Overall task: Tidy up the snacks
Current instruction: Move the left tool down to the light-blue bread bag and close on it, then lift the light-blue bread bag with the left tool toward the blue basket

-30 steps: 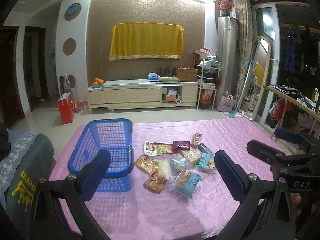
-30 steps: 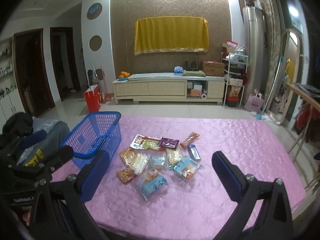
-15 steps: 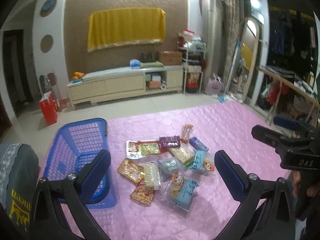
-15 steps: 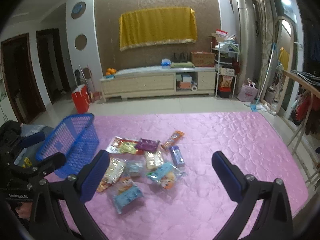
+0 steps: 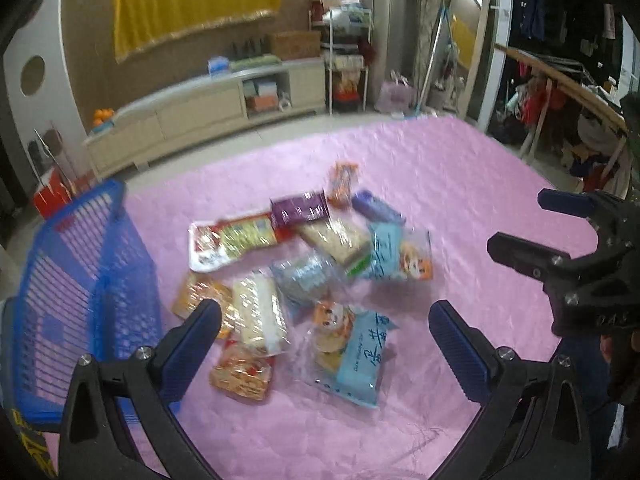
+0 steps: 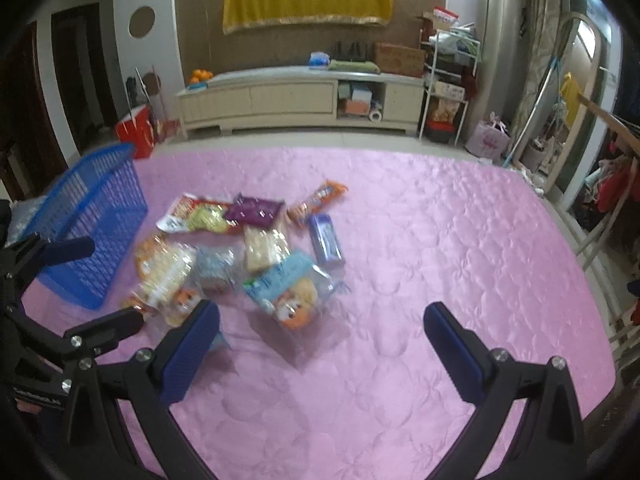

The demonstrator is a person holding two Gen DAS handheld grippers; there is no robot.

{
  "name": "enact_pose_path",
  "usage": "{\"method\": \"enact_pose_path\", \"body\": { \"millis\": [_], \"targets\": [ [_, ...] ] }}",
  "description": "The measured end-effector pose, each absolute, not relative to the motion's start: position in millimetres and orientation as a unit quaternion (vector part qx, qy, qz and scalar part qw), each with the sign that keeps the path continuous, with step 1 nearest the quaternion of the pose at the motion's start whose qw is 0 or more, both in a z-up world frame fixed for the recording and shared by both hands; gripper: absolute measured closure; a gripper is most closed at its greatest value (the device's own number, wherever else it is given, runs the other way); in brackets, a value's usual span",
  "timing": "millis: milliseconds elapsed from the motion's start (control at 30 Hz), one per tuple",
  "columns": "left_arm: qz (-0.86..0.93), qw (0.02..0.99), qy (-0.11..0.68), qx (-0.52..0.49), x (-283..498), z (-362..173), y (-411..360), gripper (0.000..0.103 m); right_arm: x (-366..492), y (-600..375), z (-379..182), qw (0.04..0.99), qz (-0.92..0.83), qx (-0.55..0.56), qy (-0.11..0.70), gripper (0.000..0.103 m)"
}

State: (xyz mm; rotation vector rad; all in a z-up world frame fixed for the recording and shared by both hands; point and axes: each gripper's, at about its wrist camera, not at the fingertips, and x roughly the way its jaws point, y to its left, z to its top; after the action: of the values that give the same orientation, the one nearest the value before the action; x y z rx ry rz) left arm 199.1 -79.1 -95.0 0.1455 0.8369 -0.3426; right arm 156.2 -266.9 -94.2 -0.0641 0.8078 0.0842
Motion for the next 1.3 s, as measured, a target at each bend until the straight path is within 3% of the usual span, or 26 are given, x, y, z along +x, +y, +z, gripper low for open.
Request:
{"method": "enact_pose_path", "body": {
  "millis": [567,633,800,867,1300],
  "targets": [
    [-0.226,0.833,0.488,0.129,241.3,-180.4,-108.7,0.001,175.0,-286.8,-153.1,0.889,0.036,0.006,0.456,0.000],
    [-0.225,0.830,0.494,0.129,243.0,-186.9,-110.1,0.007,175.5,-286.8,-155.6,0.888,0.036,0.004,0.459,0.000],
    [-0.211,0.824,0.509,0.128,244.0,-197.9,-112.4,0.033,175.2,-286.2,-156.3,0.886,0.029,-0.001,0.462,0.000],
    [-0.207,0.827,0.508,0.127,241.9,-196.7,-111.9,0.036,175.7,-286.2,-155.1,0.886,0.033,0.004,0.463,0.000],
    [-0.153,0.866,0.473,0.056,224.8,-150.5,-79.8,0.037,197.8,-261.4,-140.9,0.887,0.092,-0.058,0.449,0.000]
  ]
}}
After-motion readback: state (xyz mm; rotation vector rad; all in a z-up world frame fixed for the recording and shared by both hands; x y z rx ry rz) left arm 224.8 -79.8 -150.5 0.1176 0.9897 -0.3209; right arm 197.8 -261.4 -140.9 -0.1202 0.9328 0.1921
